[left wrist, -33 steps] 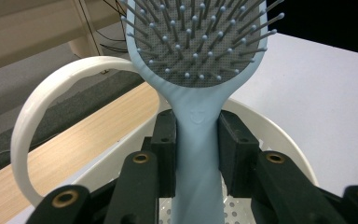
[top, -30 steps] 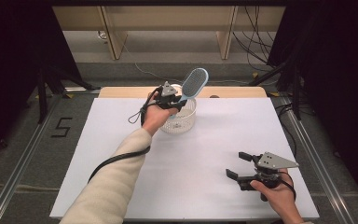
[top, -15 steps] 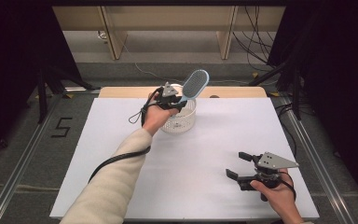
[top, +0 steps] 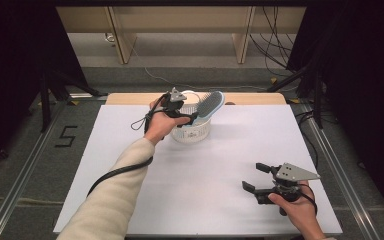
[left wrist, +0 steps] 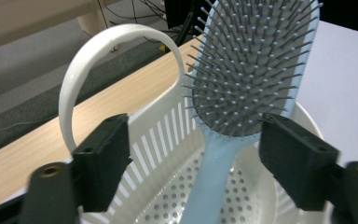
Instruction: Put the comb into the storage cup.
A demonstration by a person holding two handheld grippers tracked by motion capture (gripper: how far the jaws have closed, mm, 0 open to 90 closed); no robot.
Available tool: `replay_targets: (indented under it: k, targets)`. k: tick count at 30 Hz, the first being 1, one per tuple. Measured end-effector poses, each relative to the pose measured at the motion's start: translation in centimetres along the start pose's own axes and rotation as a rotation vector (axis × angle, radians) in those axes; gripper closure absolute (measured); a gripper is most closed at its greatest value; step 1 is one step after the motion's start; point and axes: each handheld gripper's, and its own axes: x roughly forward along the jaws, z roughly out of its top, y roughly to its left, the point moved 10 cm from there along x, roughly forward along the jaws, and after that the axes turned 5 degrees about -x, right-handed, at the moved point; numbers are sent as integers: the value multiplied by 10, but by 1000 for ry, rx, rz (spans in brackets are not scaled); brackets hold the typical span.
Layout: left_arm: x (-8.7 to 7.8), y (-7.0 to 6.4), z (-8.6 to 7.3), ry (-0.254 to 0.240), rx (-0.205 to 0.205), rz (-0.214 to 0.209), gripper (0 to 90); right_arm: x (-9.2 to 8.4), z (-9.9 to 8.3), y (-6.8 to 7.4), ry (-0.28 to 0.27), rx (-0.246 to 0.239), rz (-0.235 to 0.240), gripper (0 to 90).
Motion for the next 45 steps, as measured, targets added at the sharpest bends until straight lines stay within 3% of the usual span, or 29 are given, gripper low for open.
replay_targets:
  k: [5, 17, 20, 22, 35, 45]
  targets:
    - [-10, 1, 2, 7, -22, 18, 159, 0, 0, 0, -1, -1, -1, 155]
    - [-33, 2, -2, 14, -15, 30, 0, 0, 0, 0, 2, -3, -3, 155]
    - [-38, 4, -7, 19, -18, 24, 0, 0, 0, -1, 3, -4, -6, 155]
    - [-41, 4, -10, 19, -43, 9, 0, 0, 0, -1, 3, -3, -5, 155]
    - [-61, 17, -28, 12, -69, 22, 0, 1, 0, -1, 2, 1, -11, 155]
    - [-75, 12, -38, 2, -79, 7, 0, 1, -1, -1, 4, 1, -13, 155]
